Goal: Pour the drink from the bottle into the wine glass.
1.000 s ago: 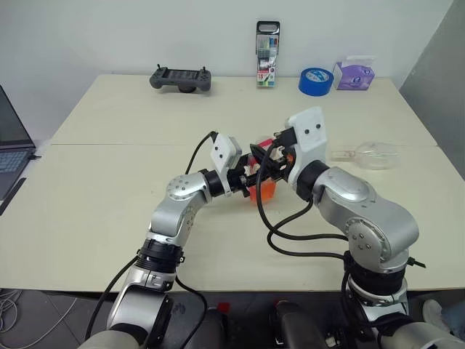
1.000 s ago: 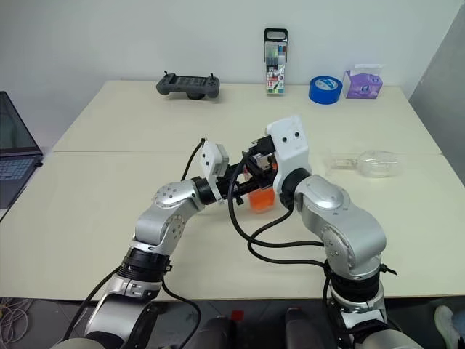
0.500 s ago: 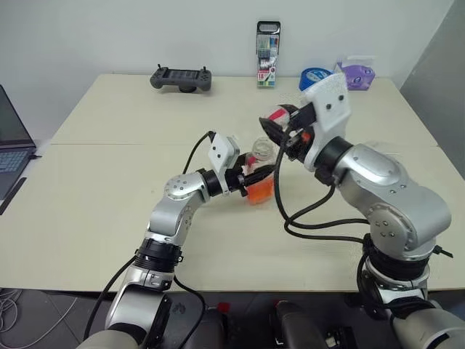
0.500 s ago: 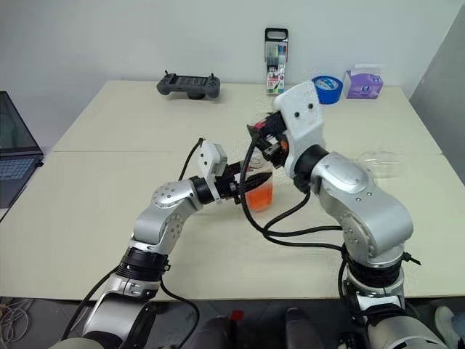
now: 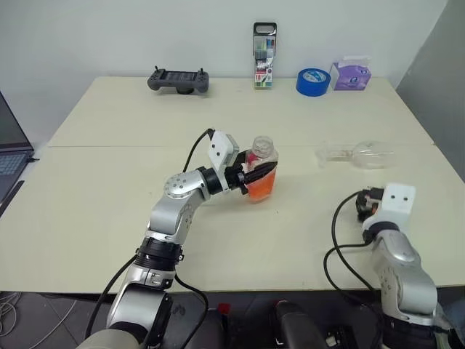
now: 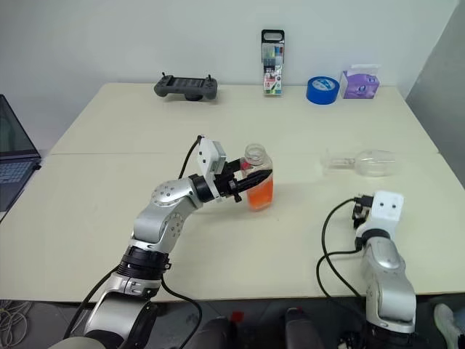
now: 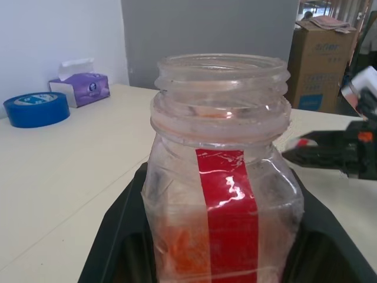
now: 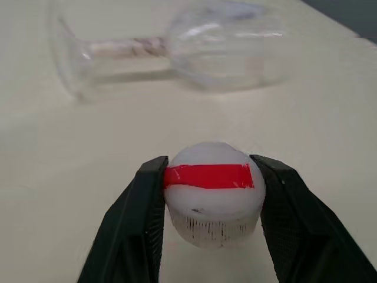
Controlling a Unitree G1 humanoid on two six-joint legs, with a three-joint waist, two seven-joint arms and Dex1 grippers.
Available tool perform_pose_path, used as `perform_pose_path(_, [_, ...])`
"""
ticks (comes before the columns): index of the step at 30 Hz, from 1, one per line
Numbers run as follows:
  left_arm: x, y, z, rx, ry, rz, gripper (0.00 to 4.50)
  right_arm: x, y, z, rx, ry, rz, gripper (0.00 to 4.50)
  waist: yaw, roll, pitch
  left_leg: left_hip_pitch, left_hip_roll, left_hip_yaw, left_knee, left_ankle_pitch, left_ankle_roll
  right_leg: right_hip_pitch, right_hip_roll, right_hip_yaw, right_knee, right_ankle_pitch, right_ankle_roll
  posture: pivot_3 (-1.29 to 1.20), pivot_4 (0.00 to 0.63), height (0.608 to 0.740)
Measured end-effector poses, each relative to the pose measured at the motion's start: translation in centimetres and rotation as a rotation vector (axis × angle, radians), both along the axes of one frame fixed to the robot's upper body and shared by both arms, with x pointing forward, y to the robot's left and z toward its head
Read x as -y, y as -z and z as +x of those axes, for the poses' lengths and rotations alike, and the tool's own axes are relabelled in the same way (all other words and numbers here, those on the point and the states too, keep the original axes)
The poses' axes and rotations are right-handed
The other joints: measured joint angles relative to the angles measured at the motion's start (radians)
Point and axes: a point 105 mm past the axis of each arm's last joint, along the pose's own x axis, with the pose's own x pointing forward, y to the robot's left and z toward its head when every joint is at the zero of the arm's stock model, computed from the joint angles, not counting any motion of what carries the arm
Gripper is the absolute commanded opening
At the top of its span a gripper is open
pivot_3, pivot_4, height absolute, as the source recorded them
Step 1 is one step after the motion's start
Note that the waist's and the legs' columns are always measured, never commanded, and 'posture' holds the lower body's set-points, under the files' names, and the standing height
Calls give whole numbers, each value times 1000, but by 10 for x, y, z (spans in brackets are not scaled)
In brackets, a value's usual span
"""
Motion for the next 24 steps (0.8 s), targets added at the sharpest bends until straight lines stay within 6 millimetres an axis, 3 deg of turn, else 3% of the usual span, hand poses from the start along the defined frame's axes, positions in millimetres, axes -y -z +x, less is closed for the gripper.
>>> perform_pose_path(3, [0,-1,0,4,-1,1,1849,-1,-7,3,30,6,-4,4490,0,0,0,0,0,0,0,0,0,0,1,-1,0,0,0,0,150,740])
perform_pose_path(11, [-10,-5,8,4,-39,-1,1849,-7,-28,14,58,-22,-52,4500,7,0,0,-1,0,-1,0,0,0,0,0,-1,0,0,0,0,150,740])
perform_pose_path(15, [-12,-4,11,5,-53,-2,1849,4,-3,10,-93,25,-88,4500,8,0,0,-1,0,-1,0,0,0,0,0,-1,0,0,0,0,150,740])
perform_pose_path(18, [-12,-5,11,7,-57,-2,1849,-1,12,7,-167,4,-4,4500,8,0,0,-1,0,-1,0,0,0,0,0,-1,0,0,0,0,150,740])
perform_pose_path(24, [-14,-8,13,19,-63,4,1849,-1,7,7,-150,35,89,4500,6,0,0,-1,1,-1,0,0,0,0,1,-1,0,0,0,0,150,740])
